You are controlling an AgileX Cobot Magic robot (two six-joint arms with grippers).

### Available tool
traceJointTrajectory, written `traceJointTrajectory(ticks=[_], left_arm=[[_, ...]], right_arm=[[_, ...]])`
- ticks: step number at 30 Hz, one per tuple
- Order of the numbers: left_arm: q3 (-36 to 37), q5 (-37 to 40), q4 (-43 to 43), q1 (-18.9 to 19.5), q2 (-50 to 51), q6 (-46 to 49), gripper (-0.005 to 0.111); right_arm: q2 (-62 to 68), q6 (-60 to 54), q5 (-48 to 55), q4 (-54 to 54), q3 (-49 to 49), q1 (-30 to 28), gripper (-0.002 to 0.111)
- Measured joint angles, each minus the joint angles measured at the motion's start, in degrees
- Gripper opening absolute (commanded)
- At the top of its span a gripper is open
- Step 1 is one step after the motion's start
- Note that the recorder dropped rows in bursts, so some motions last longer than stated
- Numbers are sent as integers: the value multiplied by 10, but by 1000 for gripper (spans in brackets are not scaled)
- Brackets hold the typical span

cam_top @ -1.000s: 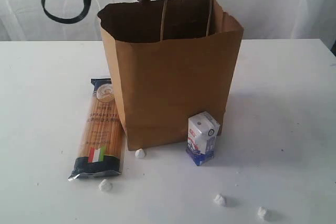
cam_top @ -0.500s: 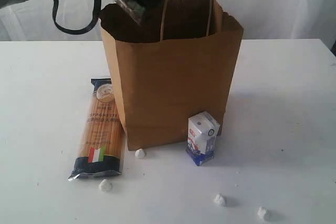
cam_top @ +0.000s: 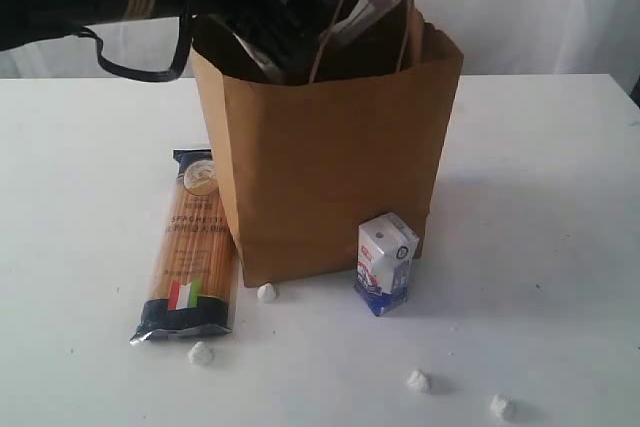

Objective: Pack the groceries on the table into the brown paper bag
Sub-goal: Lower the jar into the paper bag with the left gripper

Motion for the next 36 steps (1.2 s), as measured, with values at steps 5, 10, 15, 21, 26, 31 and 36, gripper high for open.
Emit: traceJointTrajectory(ticks=[5,10,15,21,26,31,36], left_arm=[[0,0,69,0,0,-104,0],[0,37,80,0,0,-126,0],[0,60,80,0,0,-133,0],[0,35,80,1,4,-134,20],[0,13,81,1,32,-135,47],[0,12,82,1,40,-135,54],[0,37,82,1,40,-135,54]], right_arm=[[0,0,0,0,0,0,0],[0,0,0,0,0,0,0],[0,0,0,0,0,0,0],[0,0,0,0,0,0,0],[0,0,0,0,0,0,0],[0,0,0,0,0,0,0],[0,0,0,0,0,0,0]])
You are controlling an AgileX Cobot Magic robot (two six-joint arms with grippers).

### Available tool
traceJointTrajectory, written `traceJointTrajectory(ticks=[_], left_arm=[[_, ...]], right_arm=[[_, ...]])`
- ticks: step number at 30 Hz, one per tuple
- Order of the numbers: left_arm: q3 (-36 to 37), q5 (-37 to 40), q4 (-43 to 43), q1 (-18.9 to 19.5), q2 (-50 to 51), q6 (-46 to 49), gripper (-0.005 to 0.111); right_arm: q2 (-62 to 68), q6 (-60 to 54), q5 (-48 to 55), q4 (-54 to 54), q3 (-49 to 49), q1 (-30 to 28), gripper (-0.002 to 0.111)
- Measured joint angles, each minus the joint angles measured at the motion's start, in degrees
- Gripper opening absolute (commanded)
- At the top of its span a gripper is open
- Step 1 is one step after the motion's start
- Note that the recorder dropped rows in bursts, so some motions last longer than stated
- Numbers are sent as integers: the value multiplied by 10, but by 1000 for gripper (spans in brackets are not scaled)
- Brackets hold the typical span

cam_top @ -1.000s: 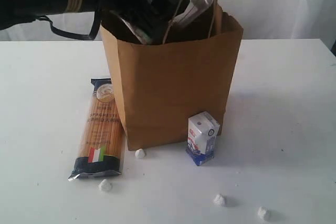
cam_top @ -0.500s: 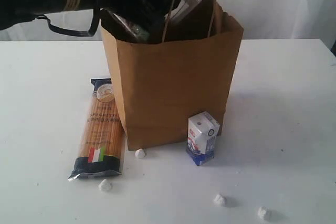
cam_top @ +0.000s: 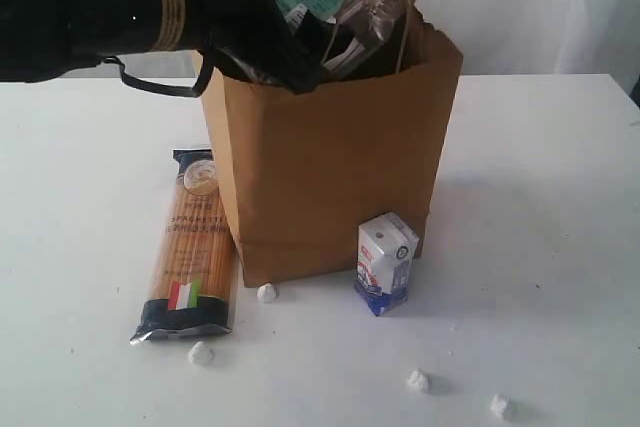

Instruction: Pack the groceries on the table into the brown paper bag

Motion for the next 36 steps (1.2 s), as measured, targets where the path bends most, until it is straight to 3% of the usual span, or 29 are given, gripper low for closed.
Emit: traceJointTrajectory(ticks=[12,20,31,36], left_arm=[[0,18,0,0,0,0,55],[0,18,0,0,0,0,80],[0,17,0,0,0,0,85],[0,-4,0,0,0,-4,100]], right_arm=[[0,5,0,0,0,0,0],[0,11,0,0,0,0,0],[0,11,0,0,0,0,0],[0,11,0,0,0,0,0]])
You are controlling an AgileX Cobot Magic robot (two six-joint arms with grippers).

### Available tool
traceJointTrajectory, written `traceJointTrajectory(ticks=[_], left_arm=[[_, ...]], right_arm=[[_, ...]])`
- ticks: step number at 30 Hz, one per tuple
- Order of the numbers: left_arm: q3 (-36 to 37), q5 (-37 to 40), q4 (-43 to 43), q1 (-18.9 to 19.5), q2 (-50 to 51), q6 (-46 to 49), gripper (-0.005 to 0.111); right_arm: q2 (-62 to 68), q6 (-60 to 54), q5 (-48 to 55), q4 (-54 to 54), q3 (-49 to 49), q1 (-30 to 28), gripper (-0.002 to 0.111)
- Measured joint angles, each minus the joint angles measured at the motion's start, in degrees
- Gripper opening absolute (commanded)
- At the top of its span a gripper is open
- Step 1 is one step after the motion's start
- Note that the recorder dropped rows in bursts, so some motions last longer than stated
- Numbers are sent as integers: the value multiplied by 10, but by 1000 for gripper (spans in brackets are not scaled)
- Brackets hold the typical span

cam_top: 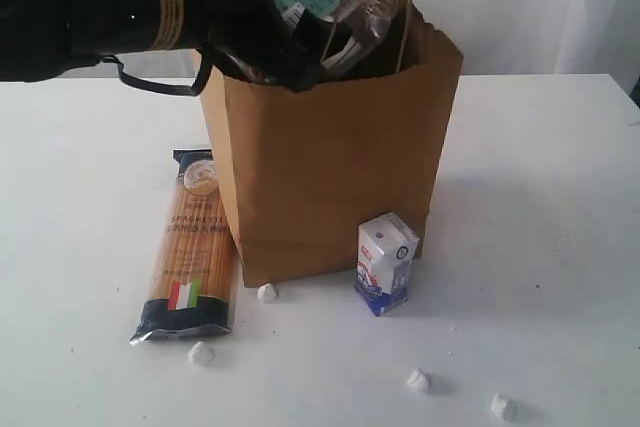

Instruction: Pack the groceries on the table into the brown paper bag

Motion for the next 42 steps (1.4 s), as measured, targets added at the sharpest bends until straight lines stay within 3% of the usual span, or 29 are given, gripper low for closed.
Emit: traceJointTrajectory(ticks=[2,27,34,36,42], left_arm=[[0,-7,0,0,0,0,106],[0,-35,0,0,-5,3,105],[-24,-30,0,0,-46,48,105],[-30,-16,0,0,-63,56,105],[-30,148,3,0,-113,48,105]], right_arm=[[0,0,0,0,0,0,0],[0,0,0,0,0,0,0],[0,0,0,0,0,0,0],[0,0,0,0,0,0,0],[0,0,0,0,0,0,0]])
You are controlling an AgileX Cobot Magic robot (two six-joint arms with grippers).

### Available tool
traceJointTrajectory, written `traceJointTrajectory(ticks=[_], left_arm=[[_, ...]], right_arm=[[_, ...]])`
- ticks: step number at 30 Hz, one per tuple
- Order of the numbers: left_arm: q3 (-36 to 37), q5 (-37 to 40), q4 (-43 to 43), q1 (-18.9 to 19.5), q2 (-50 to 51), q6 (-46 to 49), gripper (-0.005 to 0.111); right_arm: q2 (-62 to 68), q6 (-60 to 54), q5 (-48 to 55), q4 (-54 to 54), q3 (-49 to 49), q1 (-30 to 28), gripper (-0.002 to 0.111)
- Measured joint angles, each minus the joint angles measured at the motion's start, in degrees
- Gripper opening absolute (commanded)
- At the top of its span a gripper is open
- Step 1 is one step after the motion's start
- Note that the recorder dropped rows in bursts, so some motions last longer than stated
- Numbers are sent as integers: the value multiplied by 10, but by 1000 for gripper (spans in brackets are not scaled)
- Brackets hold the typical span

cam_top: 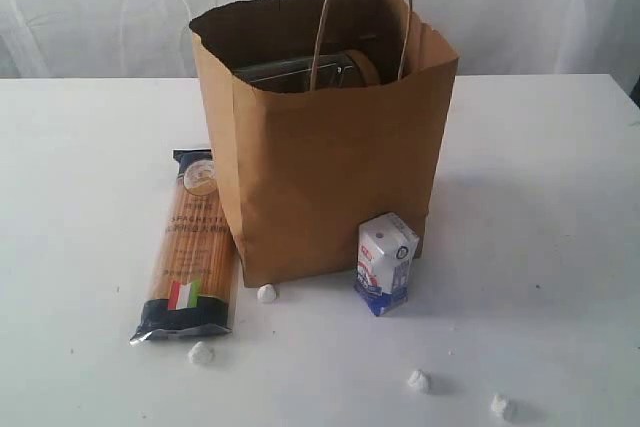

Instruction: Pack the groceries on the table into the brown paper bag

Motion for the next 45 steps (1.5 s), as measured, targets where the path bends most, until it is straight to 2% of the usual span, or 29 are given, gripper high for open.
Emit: traceJointTrajectory(ticks=[4,5,6,7,10,12,14,16,19,22,23,25,27,29,31,37,40,45], left_arm=[[4,129,1,0,-23,-2,102],[16,193,-5,0,-27,24,100],[21,225,-16,0,-28,41,91],[38,283,-64,0,-29,99,82],[84,387,-180,0,-20,252,49],[104,429,-199,0,-16,296,28],[124,476,-209,6,-13,326,0],[140,500,-209,31,-13,336,0],[165,478,-212,90,-13,338,0],[197,422,-226,176,-13,331,0],[212,398,-239,217,-13,320,0],[233,368,-259,274,-13,290,0],[261,338,-296,348,-13,247,0],[291,310,-341,402,-16,217,0],[324,272,-376,433,-28,194,0],[397,134,-400,450,-144,93,0],[412,133,-400,450,-249,37,0],[424,140,-400,450,-453,24,0]], right_arm=[[0,0,0,0,0,0,0],[0,0,0,0,0,0,0],[0,0,0,0,0,0,0],[0,0,0,0,0,0,0],[0,0,0,0,0,0,0],[0,0,0,0,0,0,0],[0,0,0,0,0,0,0],[0,0,0,0,0,0,0],[0,0,0,0,0,0,0],[0,0,0,0,0,0,0],[0,1,0,0,0,0,0],[0,1,0,0,0,0,0],[0,1,0,0,0,0,0],[0,1,0,0,0,0,0],[0,1,0,0,0,0,0],[0,1,0,0,0,0,0],[0,1,0,0,0,0,0],[0,1,0,0,0,0,0]])
